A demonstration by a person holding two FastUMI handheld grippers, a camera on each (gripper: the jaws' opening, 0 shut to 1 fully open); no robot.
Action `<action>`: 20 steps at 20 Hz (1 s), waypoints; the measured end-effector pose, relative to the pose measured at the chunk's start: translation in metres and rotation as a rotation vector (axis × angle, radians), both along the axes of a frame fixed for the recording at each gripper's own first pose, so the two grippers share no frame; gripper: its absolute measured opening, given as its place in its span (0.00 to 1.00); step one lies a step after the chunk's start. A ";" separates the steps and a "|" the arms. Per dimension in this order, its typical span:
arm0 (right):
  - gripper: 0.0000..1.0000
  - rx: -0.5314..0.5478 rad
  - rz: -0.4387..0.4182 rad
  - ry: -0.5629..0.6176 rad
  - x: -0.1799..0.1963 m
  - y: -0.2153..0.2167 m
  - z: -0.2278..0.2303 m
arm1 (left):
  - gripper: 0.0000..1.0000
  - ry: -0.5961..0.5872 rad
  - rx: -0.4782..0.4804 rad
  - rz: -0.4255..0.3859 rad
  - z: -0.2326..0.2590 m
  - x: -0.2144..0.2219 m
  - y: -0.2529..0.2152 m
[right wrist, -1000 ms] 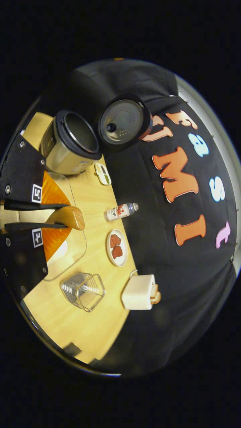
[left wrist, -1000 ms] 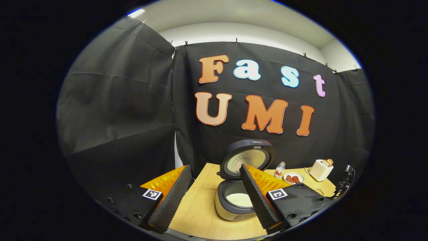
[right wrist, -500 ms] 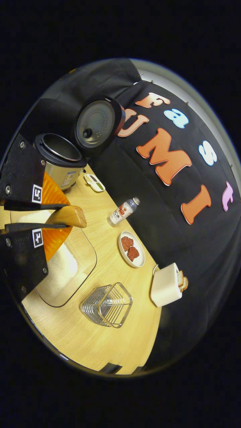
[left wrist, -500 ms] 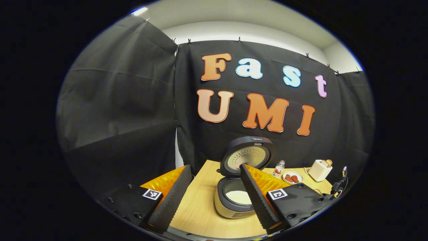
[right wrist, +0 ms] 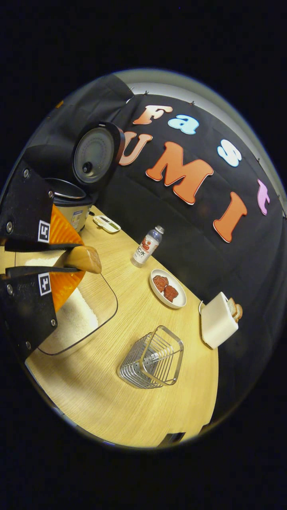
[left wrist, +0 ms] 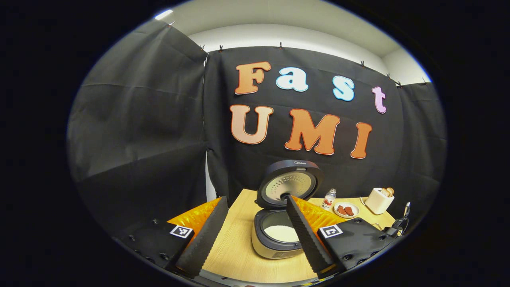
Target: Close the left gripper, press the button to open the rice cooker; take a wooden spoon from the chopstick holder with the right hand, scoop a spoonful of rice and pour it into the rice cooker, then put the wooden spoon back into the chopstick holder.
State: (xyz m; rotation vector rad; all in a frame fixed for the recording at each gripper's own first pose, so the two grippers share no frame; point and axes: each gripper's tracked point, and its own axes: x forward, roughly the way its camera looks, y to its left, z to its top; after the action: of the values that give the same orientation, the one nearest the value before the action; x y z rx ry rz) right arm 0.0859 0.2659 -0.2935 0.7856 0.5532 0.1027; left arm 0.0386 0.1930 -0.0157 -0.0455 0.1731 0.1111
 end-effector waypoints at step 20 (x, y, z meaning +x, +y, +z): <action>0.13 0.393 -0.137 0.026 0.017 -0.041 0.039 | 0.98 -0.023 -0.015 -0.024 0.007 0.002 -0.006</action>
State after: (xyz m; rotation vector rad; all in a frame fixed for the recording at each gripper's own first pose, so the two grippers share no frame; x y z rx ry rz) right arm 0.1028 0.2250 -0.2550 1.2068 0.5083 0.0753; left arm 0.0408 0.1867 -0.0092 -0.0598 0.1513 0.0849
